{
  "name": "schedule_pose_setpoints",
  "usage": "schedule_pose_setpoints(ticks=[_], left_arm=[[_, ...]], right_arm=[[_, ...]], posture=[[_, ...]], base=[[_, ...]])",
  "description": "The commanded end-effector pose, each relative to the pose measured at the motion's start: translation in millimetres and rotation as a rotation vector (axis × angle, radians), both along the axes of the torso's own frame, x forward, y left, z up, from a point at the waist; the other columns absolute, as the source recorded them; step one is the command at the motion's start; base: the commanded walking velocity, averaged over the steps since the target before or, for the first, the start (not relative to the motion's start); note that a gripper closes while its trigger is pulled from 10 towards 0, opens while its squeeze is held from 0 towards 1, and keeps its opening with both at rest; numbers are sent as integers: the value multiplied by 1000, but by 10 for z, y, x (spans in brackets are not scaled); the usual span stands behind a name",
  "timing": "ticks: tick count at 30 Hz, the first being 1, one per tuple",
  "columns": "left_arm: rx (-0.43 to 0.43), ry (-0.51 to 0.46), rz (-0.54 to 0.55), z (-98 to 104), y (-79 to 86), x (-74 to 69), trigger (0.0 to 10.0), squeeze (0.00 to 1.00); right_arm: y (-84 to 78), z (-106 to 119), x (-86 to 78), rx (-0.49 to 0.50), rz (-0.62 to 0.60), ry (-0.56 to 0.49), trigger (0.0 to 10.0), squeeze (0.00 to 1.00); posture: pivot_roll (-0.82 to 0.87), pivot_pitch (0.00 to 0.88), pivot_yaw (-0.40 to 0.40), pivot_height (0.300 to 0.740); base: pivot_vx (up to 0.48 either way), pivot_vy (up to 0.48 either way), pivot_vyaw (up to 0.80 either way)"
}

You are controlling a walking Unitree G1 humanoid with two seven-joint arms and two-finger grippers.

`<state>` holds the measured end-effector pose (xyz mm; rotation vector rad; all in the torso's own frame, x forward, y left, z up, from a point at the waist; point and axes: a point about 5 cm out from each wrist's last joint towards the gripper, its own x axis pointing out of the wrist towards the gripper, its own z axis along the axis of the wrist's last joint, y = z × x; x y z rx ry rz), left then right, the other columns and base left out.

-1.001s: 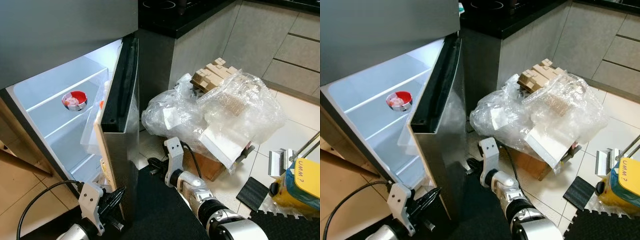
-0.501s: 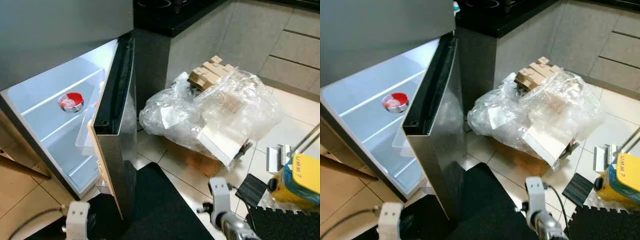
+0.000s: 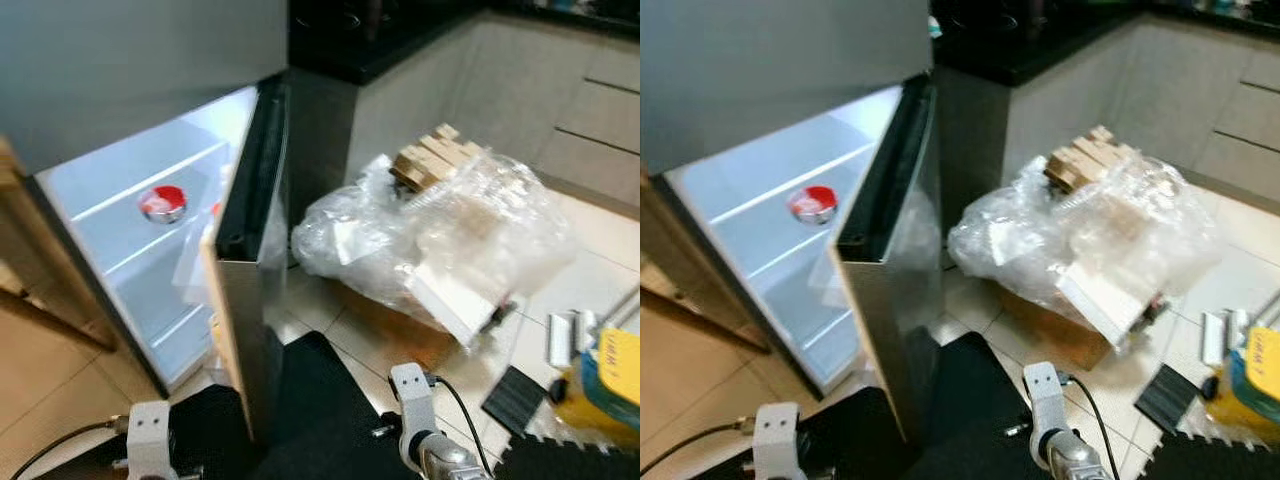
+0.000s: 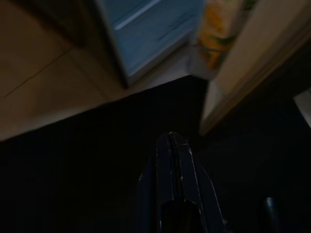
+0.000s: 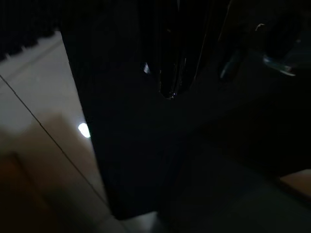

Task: Restocking fridge

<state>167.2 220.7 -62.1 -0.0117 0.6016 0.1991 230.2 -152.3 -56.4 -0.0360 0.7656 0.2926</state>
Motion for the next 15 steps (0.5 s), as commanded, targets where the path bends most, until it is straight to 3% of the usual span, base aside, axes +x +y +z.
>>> schedule_pose_setpoints(ticks=[1,15], left_arm=[[-5,13,7,-27,15,-57,10000,0],[12,-2,-1,-29,-20,-17,10000,0]], right_arm=[[-1,10,12,0,1,-8,10000,0],[-13,-2,-10,0,-4,-7,10000,0]], posture=[[-72,81,-53,736],[-77,86,-45,736]], base=[[0,0,800],[0,0,800]])
